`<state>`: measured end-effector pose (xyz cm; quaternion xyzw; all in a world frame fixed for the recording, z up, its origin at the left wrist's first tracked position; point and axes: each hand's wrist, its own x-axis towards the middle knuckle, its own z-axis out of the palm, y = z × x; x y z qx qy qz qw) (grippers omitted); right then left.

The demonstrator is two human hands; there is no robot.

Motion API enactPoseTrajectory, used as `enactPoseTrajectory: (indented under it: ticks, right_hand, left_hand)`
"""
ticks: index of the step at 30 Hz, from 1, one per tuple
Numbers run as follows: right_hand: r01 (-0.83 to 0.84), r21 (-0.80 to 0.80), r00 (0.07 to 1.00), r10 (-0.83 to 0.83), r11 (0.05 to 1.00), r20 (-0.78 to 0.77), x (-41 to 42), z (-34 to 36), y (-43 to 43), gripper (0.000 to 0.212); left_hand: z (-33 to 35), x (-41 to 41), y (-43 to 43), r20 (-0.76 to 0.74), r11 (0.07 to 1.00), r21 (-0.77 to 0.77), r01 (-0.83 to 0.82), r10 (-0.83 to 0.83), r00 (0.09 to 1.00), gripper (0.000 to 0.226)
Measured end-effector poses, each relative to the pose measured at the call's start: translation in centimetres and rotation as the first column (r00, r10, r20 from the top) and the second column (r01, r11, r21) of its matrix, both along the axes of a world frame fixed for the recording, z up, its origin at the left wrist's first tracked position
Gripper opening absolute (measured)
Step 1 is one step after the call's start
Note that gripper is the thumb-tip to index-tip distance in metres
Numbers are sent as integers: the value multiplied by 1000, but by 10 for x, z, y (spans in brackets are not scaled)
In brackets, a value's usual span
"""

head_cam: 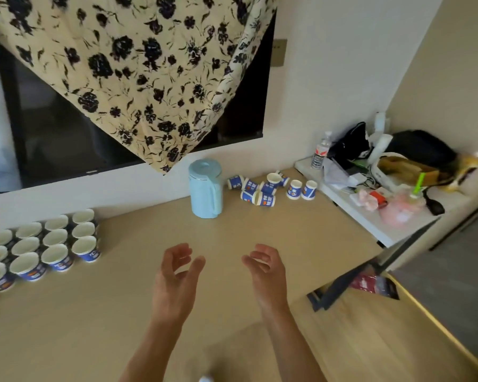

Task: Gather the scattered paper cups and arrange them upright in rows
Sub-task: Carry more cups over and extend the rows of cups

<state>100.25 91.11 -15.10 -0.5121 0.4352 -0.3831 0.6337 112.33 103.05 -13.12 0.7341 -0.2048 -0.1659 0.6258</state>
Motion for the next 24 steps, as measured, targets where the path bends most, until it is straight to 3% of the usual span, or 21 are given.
enactPoseTrajectory:
  ticks: [14, 24]
  right_hand:
    - [1, 5, 979, 0, 1000, -203, 7, -24, -182, 34]
    - [-202, -48, 894, 164, 978, -418, 54, -73, -306, 45]
  left_hand:
    - [-27, 7, -203, -120, 996, -21, 91, -92, 988, 28]
    - [-49, 22, -274, -163, 992, 126, 33, -12, 987, 29]
